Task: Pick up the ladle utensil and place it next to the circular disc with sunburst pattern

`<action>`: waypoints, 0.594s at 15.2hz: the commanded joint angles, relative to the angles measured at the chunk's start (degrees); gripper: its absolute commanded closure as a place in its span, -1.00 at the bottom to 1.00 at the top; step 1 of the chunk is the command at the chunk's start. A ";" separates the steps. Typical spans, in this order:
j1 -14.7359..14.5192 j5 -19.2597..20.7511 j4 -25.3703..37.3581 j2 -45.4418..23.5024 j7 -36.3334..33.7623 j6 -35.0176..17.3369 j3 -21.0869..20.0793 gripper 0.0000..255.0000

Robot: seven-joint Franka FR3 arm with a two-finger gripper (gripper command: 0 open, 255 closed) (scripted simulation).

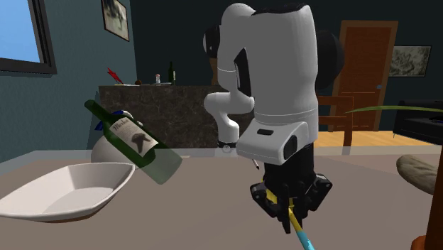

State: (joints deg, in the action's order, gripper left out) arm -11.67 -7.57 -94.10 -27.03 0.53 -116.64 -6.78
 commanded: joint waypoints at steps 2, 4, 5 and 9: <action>0.03 0.02 0.79 0.91 -0.24 1.69 -0.02 1.00; 0.05 0.03 1.49 1.49 -0.41 2.95 -0.03 1.00; 0.07 0.04 1.88 1.74 -0.50 3.60 -0.04 1.00; 0.11 0.07 3.52 2.74 -0.85 6.21 -0.06 1.00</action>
State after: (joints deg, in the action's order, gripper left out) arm -11.57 -7.51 -91.15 -24.53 -0.21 -111.26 -6.83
